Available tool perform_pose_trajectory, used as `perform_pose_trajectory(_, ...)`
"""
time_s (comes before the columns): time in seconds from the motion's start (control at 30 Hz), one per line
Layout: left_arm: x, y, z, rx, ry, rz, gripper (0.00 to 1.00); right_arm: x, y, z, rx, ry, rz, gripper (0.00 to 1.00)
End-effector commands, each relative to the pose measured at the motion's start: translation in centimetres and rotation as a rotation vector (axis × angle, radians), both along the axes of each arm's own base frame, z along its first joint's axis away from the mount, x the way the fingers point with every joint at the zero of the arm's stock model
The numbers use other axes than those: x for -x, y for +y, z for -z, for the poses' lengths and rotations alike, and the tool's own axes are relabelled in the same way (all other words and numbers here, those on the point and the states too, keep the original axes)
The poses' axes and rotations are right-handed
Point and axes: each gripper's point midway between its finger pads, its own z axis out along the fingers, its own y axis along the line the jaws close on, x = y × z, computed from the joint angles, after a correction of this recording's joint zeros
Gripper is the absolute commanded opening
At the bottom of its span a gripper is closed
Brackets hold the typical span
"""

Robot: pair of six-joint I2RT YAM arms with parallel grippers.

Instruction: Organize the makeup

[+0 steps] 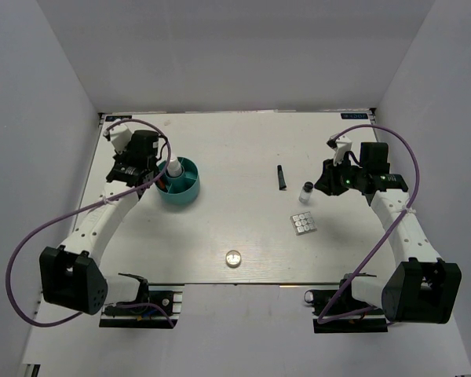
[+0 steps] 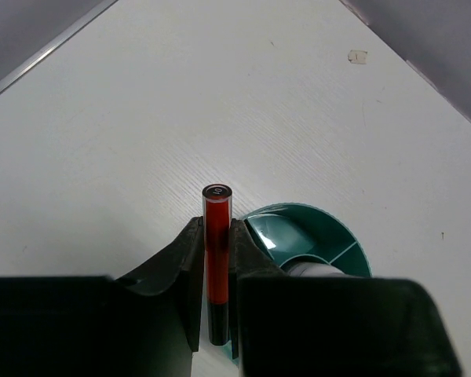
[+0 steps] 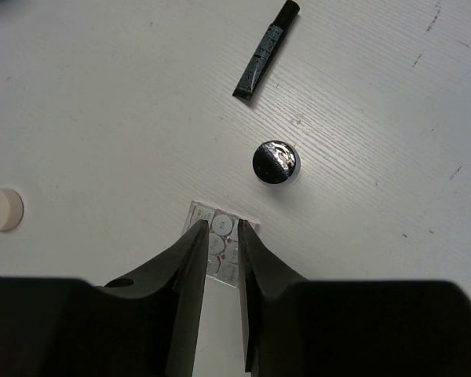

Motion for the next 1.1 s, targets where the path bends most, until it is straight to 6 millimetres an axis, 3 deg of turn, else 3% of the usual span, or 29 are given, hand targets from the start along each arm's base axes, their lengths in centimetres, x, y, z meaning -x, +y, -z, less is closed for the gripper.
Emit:
perform_pose_trajectory(0.0, -1.8, -0.5, 0.4, 0.016, -0.020, 0.036, 0.00, -0.4, 0.0, -0.9, 0.001, -0.040, -0.004, 0.28)
perform_pose_trajectory(0.33, -3.4, -1.4, 3.5, 0.024, 0.006, 0.066, 0.00, -0.5, -0.3, -0.6, 0.015, -0.032, 0.007, 0.28)
perform_pose_trajectory(0.97, -2.4, -1.8, 5.8, 0.024, 0.030, 0.067, 0.00, -0.7, -0.4, -0.5, 0.016, -0.029, 0.006, 0.29)
perform_pose_trajectory(1.07, -2.5, -1.9, 5.8, 0.031, 0.029, 0.069, 0.08, -0.7, -0.4, -0.5, 0.015, -0.028, 0.006, 0.31)
